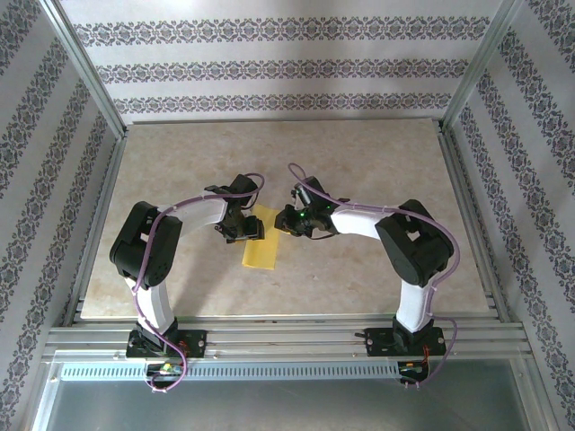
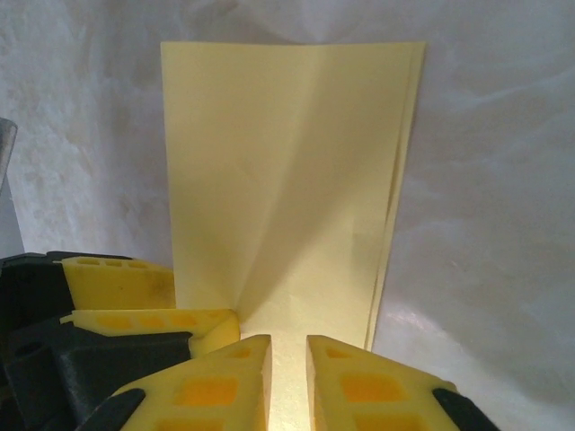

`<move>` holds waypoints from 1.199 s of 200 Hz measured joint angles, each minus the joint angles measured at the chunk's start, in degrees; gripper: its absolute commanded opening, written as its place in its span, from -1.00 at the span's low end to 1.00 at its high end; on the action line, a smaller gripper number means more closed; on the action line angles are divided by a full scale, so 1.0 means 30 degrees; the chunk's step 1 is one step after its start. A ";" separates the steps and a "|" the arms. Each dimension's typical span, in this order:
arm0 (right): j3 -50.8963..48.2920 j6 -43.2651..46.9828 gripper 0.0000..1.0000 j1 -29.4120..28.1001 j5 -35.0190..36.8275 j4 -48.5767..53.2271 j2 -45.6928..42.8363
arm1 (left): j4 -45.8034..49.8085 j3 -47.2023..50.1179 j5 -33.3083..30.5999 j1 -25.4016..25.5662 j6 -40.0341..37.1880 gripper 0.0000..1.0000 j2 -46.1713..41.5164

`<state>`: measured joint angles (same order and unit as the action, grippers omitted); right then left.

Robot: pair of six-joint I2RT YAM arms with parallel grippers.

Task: Fold a paper plane with a square sheet of paper (pick it up from the middle)
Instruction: Hold the square sheet of paper at the center of the table.

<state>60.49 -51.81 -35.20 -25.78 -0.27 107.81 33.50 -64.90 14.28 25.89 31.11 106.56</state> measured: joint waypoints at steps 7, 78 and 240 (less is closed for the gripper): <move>0.0087 -0.0058 -0.75 -0.0102 -0.0036 0.0015 0.0131 | 0.0000 0.0000 0.0000 0.0000 0.0000 0.15 0.0007; 0.1399 -0.0291 -0.93 -0.0612 -0.0211 0.0342 0.1523 | 0.0058 0.0000 -0.0007 0.0000 0.0066 0.14 0.0036; 0.2980 -0.0109 -1.00 -0.0590 -0.0197 0.3016 0.2776 | 0.0124 -0.0044 -0.0146 0.0146 0.0597 0.13 -0.0823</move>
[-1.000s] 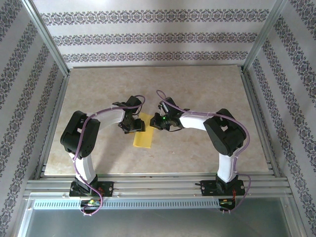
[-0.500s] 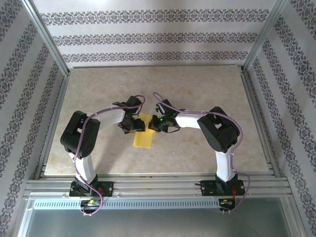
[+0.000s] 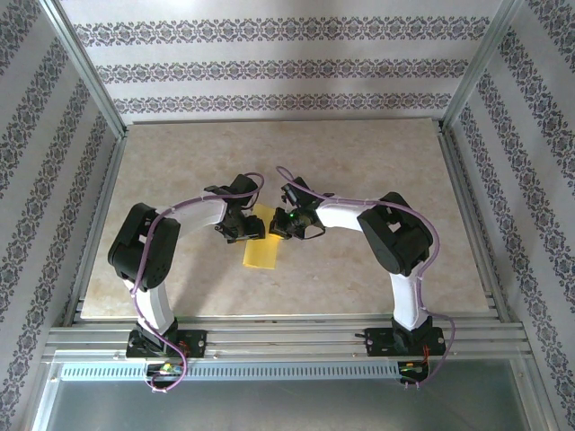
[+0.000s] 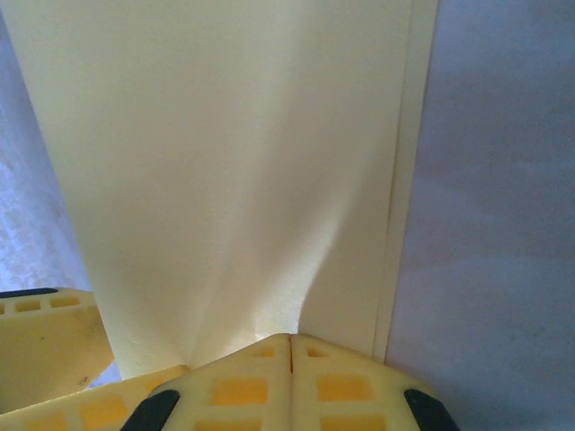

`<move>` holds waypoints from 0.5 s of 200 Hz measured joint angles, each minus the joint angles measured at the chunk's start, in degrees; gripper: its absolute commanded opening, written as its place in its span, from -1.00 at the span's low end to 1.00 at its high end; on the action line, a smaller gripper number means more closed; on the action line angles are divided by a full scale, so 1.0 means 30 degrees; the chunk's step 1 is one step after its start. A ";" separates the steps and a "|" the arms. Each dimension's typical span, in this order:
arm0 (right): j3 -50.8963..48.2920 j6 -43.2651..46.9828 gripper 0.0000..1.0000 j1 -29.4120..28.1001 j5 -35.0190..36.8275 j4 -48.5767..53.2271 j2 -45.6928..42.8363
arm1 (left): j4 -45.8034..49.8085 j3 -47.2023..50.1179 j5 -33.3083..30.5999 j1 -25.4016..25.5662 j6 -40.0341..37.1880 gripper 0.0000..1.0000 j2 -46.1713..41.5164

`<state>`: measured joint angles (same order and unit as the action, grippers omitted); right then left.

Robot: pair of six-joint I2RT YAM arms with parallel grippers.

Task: Fold a paper plane with a square sheet of paper (pick it up from the middle)
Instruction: Hold the square sheet of paper at the center of the table, then first fold the square sheet of paper in half at the center of the table.

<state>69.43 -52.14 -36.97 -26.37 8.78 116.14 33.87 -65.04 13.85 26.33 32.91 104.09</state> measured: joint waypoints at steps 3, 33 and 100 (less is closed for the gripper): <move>0.0022 0.0007 -1.00 0.0000 0.0000 0.0029 0.0015 | 0.0029 0.0015 -0.0044 0.0000 0.0044 0.13 -0.0022; 0.0058 0.0000 -1.00 0.0000 -0.0022 0.0066 0.0058 | 0.0175 0.0452 -0.0444 -0.0029 0.0641 -0.03 -0.1231; -0.0313 -0.0007 -1.00 0.0160 -0.0379 -0.0721 0.0058 | -0.2288 0.1756 0.2965 -0.0408 0.1989 -0.65 -0.3716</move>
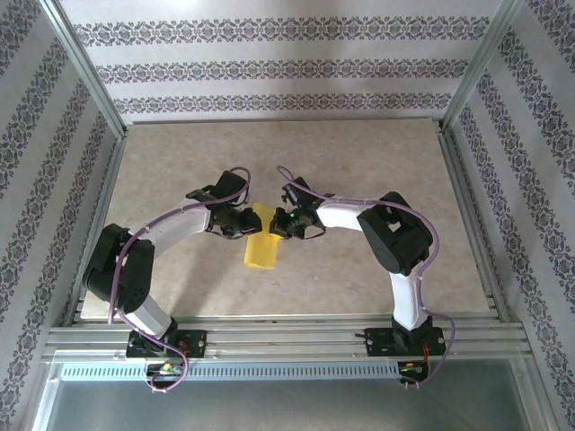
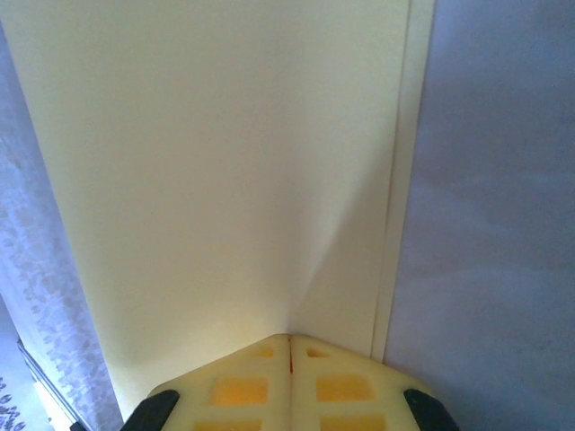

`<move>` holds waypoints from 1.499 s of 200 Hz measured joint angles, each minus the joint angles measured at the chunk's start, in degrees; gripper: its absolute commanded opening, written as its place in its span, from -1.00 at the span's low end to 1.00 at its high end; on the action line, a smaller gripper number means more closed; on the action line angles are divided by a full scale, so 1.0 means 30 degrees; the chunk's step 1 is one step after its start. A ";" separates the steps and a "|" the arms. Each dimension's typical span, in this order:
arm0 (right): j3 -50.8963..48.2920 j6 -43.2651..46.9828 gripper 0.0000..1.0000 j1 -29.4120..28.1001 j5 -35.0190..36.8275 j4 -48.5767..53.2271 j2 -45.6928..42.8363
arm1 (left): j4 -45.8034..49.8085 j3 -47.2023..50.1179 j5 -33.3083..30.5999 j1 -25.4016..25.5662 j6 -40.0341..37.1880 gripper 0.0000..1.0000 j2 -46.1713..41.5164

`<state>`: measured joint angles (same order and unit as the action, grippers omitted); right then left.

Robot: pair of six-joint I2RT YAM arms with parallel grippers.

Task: Fold a paper plane with a square sheet of paper (pick it up from the middle)
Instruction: First fold the square sheet of paper in half at the center of the table.

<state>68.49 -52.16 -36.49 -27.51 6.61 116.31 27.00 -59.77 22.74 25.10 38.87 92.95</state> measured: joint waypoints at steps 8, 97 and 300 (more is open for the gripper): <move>-0.0036 0.0000 -1.00 0.0000 -0.0066 -0.0066 0.0000 | -0.0313 0.0000 0.0401 0.0000 0.0066 -0.68 0.0138; -0.0124 0.0000 -1.00 0.0000 -0.0087 -0.0262 0.0000 | -0.0248 -0.0495 0.0656 -0.0051 -0.0189 -0.78 0.3111; 0.0138 0.0124 -1.00 -0.0007 -0.0117 -0.0146 0.0204 | 0.1013 -0.0240 -0.0488 -0.1093 -0.3271 -0.98 0.3286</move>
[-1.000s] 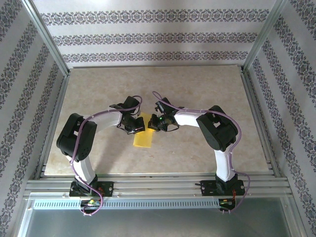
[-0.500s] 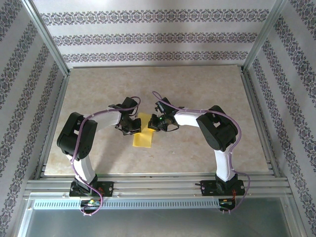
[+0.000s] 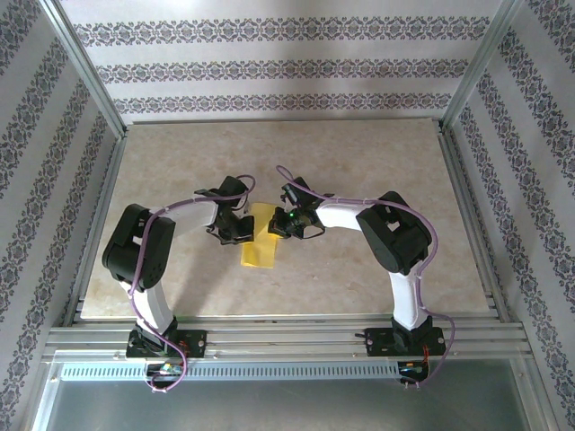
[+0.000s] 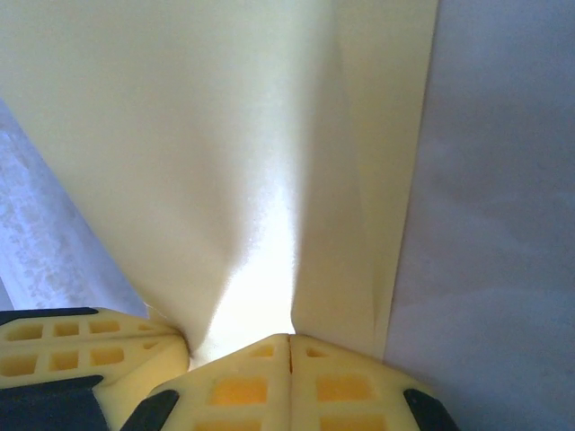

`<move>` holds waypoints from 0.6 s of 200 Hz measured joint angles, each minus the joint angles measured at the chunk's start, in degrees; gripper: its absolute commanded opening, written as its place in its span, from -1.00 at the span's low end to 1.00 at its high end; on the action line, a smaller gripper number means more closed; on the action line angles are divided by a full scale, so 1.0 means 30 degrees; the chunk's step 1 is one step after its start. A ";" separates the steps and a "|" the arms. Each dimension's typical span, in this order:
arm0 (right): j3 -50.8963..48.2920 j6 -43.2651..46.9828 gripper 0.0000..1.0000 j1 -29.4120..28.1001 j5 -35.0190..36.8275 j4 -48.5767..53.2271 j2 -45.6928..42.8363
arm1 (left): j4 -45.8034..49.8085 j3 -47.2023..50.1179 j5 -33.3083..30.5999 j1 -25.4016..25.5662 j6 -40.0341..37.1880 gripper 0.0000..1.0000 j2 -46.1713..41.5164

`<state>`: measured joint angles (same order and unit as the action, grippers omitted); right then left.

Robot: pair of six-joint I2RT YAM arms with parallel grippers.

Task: Fold a paper plane with a square sheet of paper (pick it up from the middle)
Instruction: First fold the square sheet of paper in half at the center of the table.

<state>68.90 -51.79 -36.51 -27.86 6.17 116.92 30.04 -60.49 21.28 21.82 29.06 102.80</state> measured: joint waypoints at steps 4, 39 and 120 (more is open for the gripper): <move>0.0000 0.0022 -1.00 0.0000 -0.0007 0.0000 0.0007 | 0.0153 0.0000 -0.0109 -0.0073 -0.0117 -0.98 -0.0051; 0.0029 0.0182 -1.00 0.0000 -0.0022 0.0022 0.0015 | 0.0918 0.0022 -0.0240 -0.0444 -0.0554 -0.96 -0.0721; 0.0328 0.0474 -1.00 0.0007 -0.0029 0.0437 0.0117 | -0.2798 0.2565 0.3300 -0.0437 0.2018 -0.93 -0.2302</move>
<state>69.89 -50.37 -36.49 -27.94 7.49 117.27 21.65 -52.80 31.18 20.51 35.11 95.90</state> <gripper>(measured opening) 0.051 0.056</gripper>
